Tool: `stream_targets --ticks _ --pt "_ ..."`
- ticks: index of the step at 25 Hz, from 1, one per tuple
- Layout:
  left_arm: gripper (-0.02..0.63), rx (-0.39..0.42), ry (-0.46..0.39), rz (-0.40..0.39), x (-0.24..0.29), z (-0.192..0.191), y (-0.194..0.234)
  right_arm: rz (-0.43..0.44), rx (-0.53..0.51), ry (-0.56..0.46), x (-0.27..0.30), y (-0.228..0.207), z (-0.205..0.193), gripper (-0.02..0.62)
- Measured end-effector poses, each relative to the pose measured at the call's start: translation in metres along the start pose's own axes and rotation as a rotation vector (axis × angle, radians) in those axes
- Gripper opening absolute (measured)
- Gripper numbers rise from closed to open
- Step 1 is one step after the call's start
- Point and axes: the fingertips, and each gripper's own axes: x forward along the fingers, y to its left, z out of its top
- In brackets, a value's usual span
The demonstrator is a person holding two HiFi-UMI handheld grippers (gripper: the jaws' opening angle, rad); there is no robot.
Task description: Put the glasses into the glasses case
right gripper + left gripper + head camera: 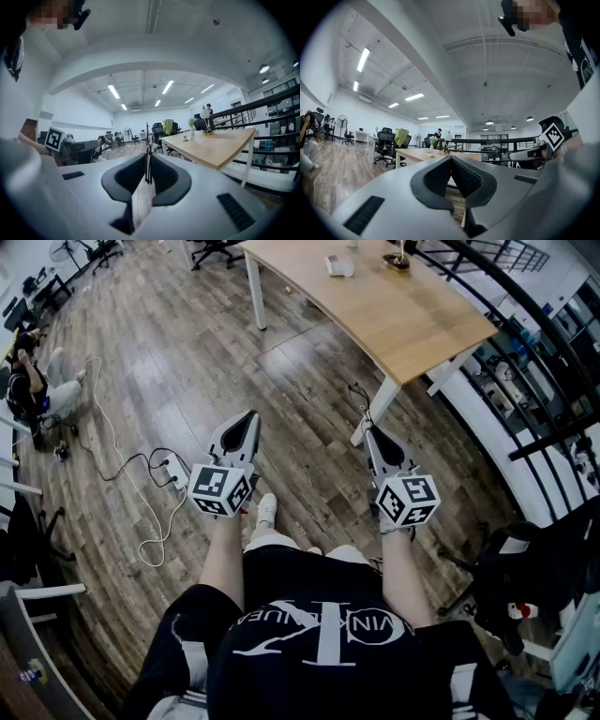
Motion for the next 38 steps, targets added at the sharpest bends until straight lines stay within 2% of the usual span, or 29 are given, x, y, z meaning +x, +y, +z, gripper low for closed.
stream_targets --ticks 12,20,29,38 --pt "0.015 -0.025 0.014 0.017 -0.001 -0.002 0.002 -0.006 -0.016 0.01 -0.003 0.002 -0.001 0.049" --pt "0.015 -0.048 -0.014 0.02 0.015 0.009 0.004 -0.007 0.037 -0.02 0.001 -0.013 0.01 0.049" --pt "0.015 -0.059 -0.011 -0.038 0.082 0.004 0.027 -0.025 0.077 -0.03 0.051 -0.041 0.021 0.05" --pt "0.015 -0.05 0.007 -0.068 0.159 -0.004 0.078 -0.027 0.097 -0.019 0.133 -0.067 0.031 0.051"
